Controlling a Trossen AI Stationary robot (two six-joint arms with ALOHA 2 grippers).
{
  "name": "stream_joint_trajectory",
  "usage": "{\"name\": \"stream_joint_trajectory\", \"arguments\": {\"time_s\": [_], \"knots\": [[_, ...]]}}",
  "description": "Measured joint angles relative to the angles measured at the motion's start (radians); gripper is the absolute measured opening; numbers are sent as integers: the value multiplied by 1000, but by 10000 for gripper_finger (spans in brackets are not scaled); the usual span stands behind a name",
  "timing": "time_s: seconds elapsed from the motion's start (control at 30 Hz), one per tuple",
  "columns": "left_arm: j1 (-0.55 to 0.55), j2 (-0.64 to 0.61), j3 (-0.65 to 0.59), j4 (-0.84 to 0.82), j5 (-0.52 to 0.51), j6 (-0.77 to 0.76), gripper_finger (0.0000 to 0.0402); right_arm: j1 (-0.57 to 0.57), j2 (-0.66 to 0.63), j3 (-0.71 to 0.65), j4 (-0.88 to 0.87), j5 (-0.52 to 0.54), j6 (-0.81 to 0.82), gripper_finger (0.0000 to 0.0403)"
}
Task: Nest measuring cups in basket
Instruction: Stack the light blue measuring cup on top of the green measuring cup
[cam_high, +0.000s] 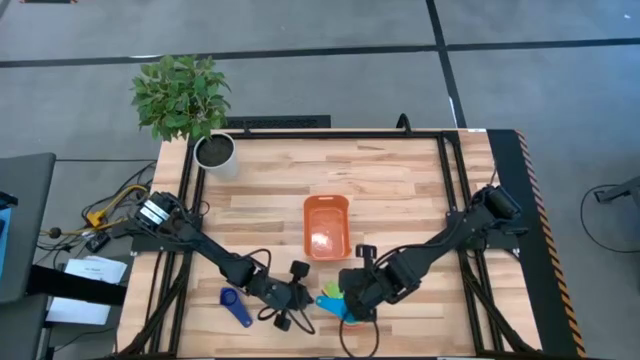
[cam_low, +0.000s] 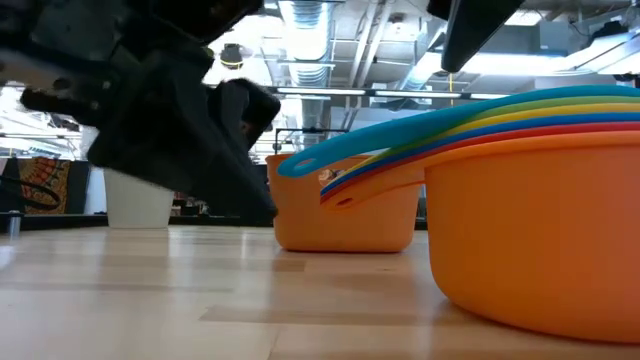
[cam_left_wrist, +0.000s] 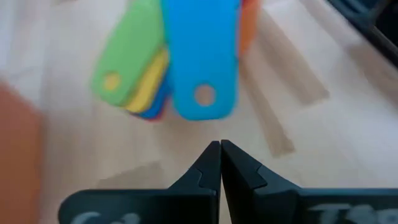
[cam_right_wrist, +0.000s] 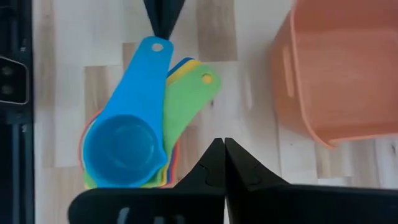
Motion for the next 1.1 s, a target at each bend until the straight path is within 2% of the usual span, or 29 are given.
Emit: {"name": "stream_joint_trajectory", "arguments": {"time_s": [0.17,0.37,0.47,1.1], "knots": [[0,-3,1,29,-40,32,0,-6,0,0,-22,-1,-1,8],[0,-5,1,41,139,25,0,-5,0,-22,-40,-5,20,8],[-1,-5,2,50,175,24,0,-5,0,-28,-42,-5,25,12],[22,-5,2,71,-46,46,0,-4,0,-29,-41,-1,25,6]]}}
